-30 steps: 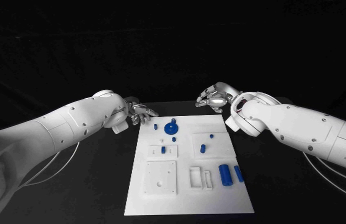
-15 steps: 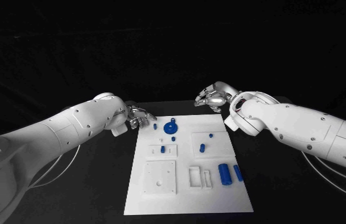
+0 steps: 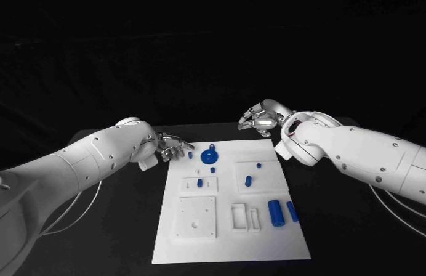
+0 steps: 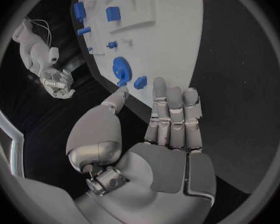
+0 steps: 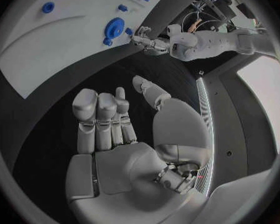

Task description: Assemble the parts on the task board

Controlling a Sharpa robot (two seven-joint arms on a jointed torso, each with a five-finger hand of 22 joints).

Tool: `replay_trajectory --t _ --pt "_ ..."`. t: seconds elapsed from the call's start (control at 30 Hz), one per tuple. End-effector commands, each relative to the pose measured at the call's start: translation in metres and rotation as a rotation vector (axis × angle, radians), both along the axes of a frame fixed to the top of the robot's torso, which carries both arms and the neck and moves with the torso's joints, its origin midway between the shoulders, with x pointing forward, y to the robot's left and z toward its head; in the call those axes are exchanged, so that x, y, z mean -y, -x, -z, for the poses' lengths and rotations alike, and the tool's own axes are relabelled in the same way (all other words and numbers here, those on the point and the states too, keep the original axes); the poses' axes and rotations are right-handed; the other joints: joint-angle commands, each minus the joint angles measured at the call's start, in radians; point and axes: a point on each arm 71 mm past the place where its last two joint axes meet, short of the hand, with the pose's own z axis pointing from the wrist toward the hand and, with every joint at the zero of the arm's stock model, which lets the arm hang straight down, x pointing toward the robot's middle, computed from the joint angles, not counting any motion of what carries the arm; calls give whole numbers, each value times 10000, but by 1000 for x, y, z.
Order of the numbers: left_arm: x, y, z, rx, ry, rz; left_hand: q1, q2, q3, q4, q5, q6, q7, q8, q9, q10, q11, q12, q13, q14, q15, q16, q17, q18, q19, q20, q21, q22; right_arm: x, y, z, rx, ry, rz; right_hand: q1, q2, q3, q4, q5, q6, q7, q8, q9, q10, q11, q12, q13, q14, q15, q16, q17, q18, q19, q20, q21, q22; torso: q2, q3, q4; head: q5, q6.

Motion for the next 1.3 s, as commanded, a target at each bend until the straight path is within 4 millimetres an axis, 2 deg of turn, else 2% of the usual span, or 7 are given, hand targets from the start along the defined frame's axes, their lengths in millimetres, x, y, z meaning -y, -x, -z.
replay_trajectory --t 0.03,0.2,0.43,0.87,1.3 --pt "5 2 5 -257 270 192 -112 18 -177 0 -39 -129 19 -28 -33 -77 -9 -39 15 -74 1 49 17 -156 -76 -947 -48 15 -2 0 0 5 -24 -137 -92 20 -33 1 67 -21 36 -42 11 -54 -2 -50 -12 -54 14 -70 -15 1524 -51 23 -69 -11 -10 -2 23 -9 -19" --pt "7 3 6 -268 294 249 -116 60 -258 -3 -39 -144 17 -29 -39 -82 -12 -34 22 -82 -3 55 24 -144 -82 -952 -53 22 -2 0 0 -3 -21 -143 -90 21 -33 0 67 -20 36 -42 13 -54 -2 -52 -14 -54 14 -74 -17 1524 -52 25 -72 -13 -18 -5 12 0 -13" --pt "9 4 6 -346 287 336 98 244 -437 -186 -36 -147 13 -9 -48 -94 -16 -19 41 -93 -8 72 41 -127 -84 -951 -53 49 -2 1 0 -13 -17 -149 -89 23 -33 -2 68 -19 36 -42 15 -55 -2 -53 -16 -53 14 -78 -19 1524 -53 27 -76 -14 -14 0 6 -2 -4" --pt "13 4 7 -452 282 457 687 888 -760 -795 -17 -40 -20 73 -112 -80 -45 8 66 -48 -36 126 76 -144 -24 -958 -53 112 -2 1 0 -41 27 -132 -85 26 -32 -5 69 -18 36 -42 18 -55 -2 -55 -20 -51 15 -85 -23 1524 -53 31 -82 -17 -12 -3 10 -11 -16" --pt "11 4 7 -435 264 395 872 1190 -840 -1032 -15 71 -49 118 -171 -54 -71 14 68 3 -64 213 121 -155 45 -980 -30 159 -3 0 0 -43 27 -141 -84 29 -34 -7 71 -14 35 -41 22 -53 -2 -56 -24 -48 14 -91 -27 1524 -52 34 -87 -19 -8 1 12 -23 -17"
